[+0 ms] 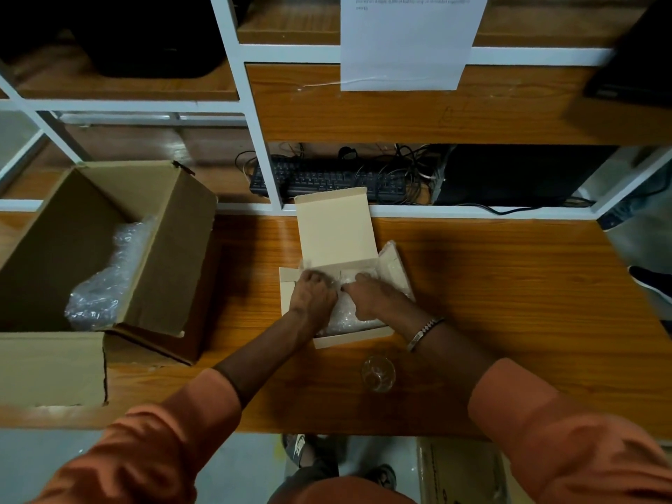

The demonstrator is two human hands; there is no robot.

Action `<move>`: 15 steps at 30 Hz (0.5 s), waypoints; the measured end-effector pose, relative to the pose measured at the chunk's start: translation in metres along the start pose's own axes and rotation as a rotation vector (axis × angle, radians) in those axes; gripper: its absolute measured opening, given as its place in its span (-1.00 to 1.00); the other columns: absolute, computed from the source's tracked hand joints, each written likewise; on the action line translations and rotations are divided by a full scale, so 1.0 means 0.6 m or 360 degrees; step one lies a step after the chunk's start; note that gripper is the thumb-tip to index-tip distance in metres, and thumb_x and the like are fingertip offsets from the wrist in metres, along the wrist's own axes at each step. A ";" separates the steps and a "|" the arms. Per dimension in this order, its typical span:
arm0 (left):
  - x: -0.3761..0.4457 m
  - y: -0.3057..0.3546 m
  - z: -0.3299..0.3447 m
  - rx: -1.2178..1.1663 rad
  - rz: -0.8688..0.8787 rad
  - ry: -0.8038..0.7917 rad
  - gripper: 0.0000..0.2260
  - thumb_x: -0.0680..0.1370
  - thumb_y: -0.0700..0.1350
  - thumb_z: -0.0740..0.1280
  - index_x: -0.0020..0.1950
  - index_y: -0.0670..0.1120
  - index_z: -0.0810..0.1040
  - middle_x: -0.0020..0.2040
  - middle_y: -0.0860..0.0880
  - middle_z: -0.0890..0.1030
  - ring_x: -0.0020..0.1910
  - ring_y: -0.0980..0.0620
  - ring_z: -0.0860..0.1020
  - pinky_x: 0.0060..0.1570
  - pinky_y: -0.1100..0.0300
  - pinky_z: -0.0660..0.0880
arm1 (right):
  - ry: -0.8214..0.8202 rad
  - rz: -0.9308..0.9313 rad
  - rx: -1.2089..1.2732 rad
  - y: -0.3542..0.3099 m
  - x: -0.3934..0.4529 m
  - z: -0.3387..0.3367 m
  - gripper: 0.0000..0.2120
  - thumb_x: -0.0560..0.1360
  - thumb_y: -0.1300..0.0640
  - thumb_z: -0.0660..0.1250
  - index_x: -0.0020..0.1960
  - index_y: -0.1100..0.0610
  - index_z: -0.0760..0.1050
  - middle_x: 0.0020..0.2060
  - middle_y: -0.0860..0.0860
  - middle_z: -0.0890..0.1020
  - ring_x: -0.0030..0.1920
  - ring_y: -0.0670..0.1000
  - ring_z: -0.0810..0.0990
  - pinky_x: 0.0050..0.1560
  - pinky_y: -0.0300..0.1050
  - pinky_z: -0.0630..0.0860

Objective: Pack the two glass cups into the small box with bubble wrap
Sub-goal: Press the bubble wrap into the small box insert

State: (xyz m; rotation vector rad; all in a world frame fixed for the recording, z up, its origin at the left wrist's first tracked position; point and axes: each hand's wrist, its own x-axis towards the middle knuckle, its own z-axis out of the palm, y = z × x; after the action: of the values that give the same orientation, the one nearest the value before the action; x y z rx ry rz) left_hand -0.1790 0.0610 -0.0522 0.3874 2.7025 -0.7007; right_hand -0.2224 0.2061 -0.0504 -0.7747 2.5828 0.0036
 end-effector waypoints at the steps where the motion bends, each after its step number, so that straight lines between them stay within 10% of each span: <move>1: 0.005 0.001 0.006 -0.0001 0.0001 -0.0002 -0.54 0.53 0.09 0.45 0.37 -0.07 0.57 0.35 -0.10 0.59 0.39 -0.10 0.49 0.47 -0.07 0.30 | 0.0051 -0.0012 -0.0028 0.003 -0.005 0.008 -0.50 0.54 0.29 0.38 0.47 0.11 0.44 0.28 0.20 0.49 0.22 0.22 0.59 0.08 0.00 0.55; 10: 0.007 0.016 0.013 -0.0031 0.0024 0.0053 -0.56 0.62 0.00 0.33 0.45 -0.17 0.50 0.42 -0.18 0.56 0.45 -0.16 0.47 0.60 -0.18 0.14 | 0.0113 -0.0032 0.0089 0.010 -0.016 0.020 -0.38 0.51 0.30 0.41 0.54 0.07 0.37 0.35 0.18 0.48 0.25 0.23 0.58 0.17 0.07 0.59; 15: -0.002 0.016 -0.010 -0.0404 0.0030 0.0351 -0.66 0.61 -0.01 0.32 0.37 -0.05 0.57 0.27 -0.08 0.68 0.24 -0.09 0.64 0.43 -0.10 0.36 | 0.0927 0.0073 0.0711 0.047 -0.035 -0.002 -0.71 0.58 0.18 0.40 0.29 0.05 0.58 0.17 0.04 0.65 0.14 0.07 0.62 0.13 0.05 0.61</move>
State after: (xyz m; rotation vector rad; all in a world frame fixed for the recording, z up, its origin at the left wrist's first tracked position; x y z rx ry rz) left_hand -0.1762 0.0717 -0.0511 0.4480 2.9426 -0.3183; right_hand -0.2221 0.2406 -0.0442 -0.6050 2.9547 -0.8718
